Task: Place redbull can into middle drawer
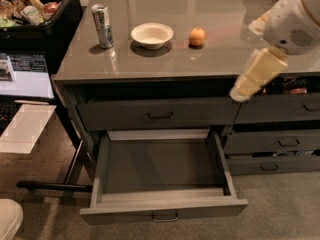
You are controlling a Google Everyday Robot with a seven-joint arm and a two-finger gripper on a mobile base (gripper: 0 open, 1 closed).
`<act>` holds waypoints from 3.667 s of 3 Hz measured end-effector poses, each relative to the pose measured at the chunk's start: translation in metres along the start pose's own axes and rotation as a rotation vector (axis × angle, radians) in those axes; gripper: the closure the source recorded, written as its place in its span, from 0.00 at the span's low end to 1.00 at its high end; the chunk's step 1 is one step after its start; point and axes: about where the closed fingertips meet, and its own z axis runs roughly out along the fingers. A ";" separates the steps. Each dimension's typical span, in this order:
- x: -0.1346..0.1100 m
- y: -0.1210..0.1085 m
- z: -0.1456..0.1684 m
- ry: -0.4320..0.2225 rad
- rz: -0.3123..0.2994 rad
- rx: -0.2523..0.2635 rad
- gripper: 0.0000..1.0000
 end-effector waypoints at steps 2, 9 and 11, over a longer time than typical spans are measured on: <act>-0.097 -0.040 0.080 -0.337 0.200 -0.007 0.00; -0.322 -0.143 0.168 -0.875 0.229 0.115 0.00; -0.373 -0.168 0.234 -0.641 0.115 0.100 0.00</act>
Offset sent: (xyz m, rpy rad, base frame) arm 0.1687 0.1605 0.0008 0.7448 -0.2022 -0.1743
